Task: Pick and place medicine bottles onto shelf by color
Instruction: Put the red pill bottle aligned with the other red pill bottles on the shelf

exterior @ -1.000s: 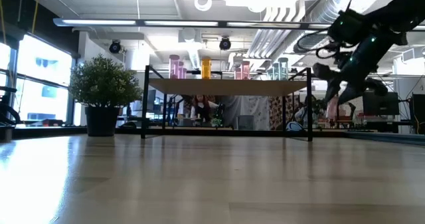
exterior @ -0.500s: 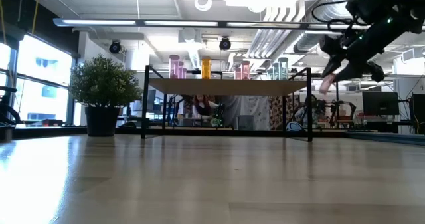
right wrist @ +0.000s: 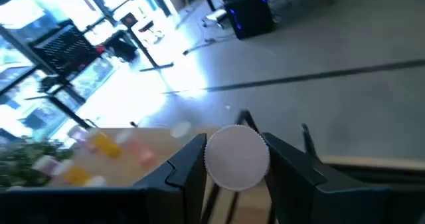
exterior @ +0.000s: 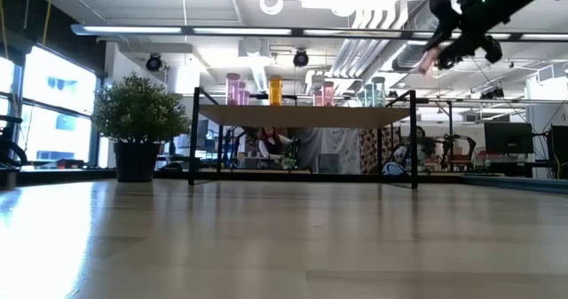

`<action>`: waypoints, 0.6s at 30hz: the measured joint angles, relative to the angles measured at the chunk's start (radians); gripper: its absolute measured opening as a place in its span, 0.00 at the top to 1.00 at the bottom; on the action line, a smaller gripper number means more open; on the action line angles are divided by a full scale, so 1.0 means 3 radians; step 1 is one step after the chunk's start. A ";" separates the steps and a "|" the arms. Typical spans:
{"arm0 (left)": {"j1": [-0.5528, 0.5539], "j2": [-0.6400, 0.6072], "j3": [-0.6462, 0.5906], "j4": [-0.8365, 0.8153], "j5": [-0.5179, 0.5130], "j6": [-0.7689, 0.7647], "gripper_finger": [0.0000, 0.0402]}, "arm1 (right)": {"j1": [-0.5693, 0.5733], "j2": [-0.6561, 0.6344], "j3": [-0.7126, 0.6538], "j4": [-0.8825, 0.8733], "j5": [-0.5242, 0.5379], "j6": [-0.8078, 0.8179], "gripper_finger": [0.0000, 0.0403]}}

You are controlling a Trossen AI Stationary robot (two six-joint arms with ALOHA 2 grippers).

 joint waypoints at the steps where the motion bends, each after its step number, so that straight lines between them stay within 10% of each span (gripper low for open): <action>1: 0.0000 0.0000 0.0001 0.0000 0.0000 0.0000 0.42 | 0.0021 0.0000 0.0067 -0.0010 -0.0023 -0.0029 0.68; 18: 0.0001 0.0000 0.0001 0.0000 0.0000 0.0000 0.42 | 0.0965 0.0827 0.1069 -0.0234 -0.0093 -0.0504 0.68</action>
